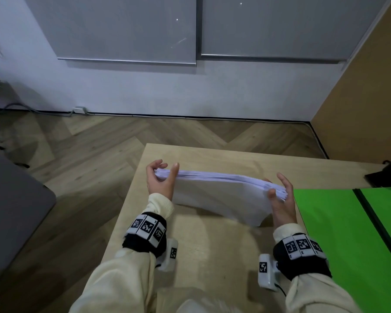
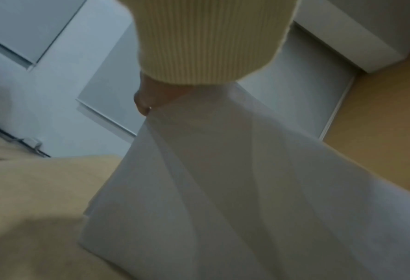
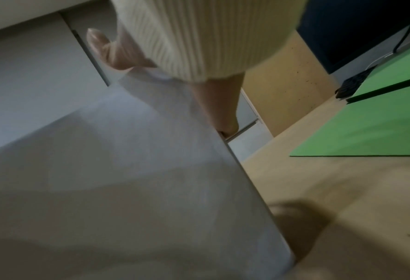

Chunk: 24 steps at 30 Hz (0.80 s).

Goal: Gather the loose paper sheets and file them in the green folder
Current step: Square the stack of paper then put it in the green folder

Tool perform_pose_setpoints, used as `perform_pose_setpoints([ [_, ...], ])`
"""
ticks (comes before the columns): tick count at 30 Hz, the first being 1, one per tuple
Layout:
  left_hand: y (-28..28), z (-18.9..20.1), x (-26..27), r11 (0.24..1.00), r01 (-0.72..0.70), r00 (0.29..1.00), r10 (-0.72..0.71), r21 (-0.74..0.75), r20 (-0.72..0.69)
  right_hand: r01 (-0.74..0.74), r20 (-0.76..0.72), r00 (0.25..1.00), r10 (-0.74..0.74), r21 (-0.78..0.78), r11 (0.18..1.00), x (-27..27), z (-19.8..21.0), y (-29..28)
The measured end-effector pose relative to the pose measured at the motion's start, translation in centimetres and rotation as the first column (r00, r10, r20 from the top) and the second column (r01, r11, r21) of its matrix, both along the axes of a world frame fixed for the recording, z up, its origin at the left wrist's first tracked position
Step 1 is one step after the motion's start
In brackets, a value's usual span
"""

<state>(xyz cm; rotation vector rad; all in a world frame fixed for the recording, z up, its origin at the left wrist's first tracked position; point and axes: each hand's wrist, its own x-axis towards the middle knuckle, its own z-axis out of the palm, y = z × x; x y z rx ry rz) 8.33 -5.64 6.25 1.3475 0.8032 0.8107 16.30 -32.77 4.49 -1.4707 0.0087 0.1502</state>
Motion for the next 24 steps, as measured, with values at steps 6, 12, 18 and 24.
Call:
perform_pose_setpoints([
  [6,-0.1,-0.2,0.2,0.999,0.014,1.000,-0.014,0.037,-0.011,-0.049,0.002,0.999,0.050,-0.134,0.990,0.1,-0.2,0.0],
  [12,1.0,-0.3,0.8,1.000,0.008,1.000,-0.009,0.026,0.023,-0.097,-0.004,0.995,0.098,-0.163,0.982,0.6,-1.1,-0.8],
  [18,0.9,-0.5,1.3,0.998,-0.005,0.999,0.007,0.063,-0.045,-0.170,-0.048,0.985,0.166,-0.096,0.981,0.7,-0.6,-0.8],
  [24,1.7,-0.3,1.6,1.000,-0.005,0.999,0.006,-0.028,0.040,-0.157,-0.083,0.986,0.146,-0.156,0.975,0.7,-0.9,-1.0],
])
